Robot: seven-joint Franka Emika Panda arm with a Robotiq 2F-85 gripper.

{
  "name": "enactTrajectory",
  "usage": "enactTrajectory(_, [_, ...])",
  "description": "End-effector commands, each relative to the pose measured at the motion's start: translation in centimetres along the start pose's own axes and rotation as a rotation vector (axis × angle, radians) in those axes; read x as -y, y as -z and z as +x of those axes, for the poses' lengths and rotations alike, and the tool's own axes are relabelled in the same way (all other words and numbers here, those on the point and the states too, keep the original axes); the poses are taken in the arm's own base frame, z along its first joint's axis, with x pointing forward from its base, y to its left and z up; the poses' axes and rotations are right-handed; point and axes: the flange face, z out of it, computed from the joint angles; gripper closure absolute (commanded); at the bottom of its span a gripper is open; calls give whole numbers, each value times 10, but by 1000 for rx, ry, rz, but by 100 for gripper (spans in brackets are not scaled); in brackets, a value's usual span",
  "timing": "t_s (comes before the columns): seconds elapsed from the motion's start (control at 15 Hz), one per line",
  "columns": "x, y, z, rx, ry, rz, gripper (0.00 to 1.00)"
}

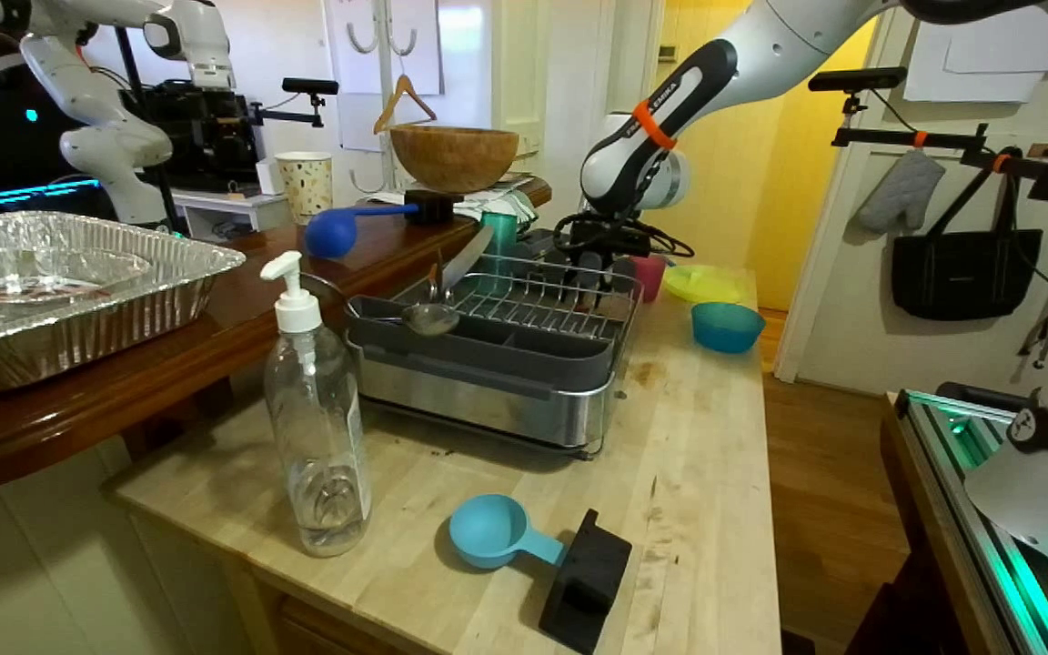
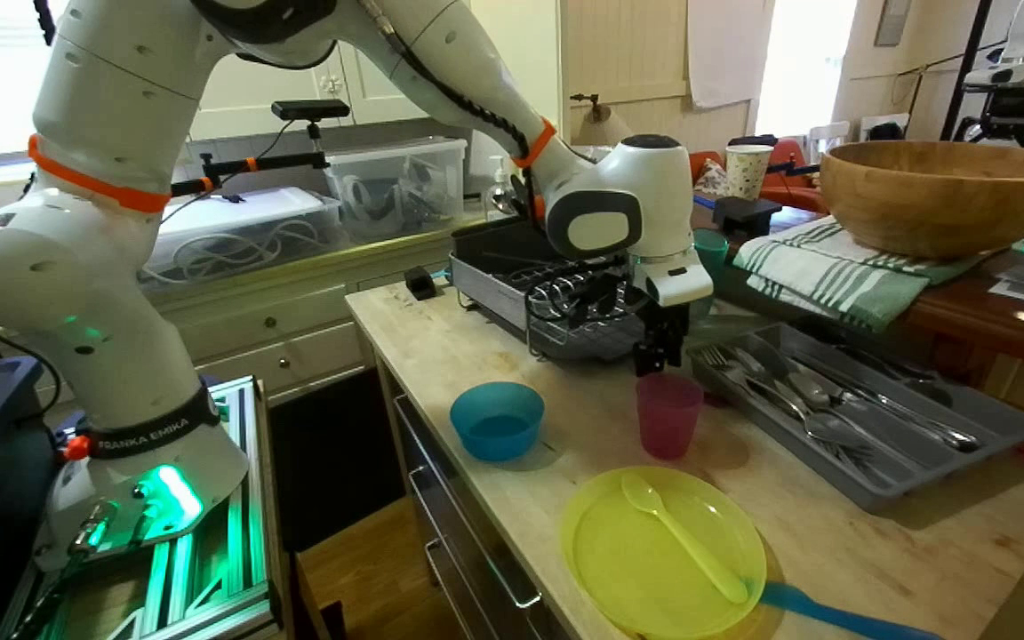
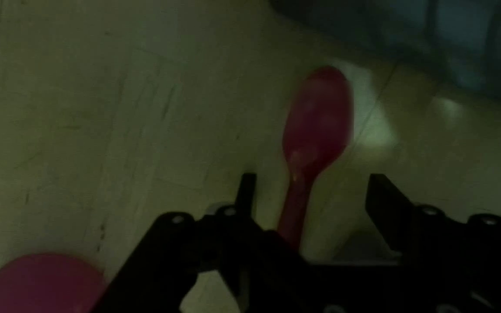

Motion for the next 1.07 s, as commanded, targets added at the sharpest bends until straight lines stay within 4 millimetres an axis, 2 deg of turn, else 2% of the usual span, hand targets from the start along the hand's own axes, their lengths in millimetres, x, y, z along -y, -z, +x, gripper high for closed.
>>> enactTrajectory(0.0, [9, -9, 3, 3, 14, -35, 63])
enactTrajectory(0.27, [7, -8, 5, 26, 39, -64, 95])
enactTrajectory(0.33, [4, -7, 5, 57, 37, -84, 98])
enactTrajectory(0.53, [-3, 1, 9, 94, 49, -111, 96])
enactTrajectory(1.0, [-16, 26, 9, 33, 166, -102, 95])
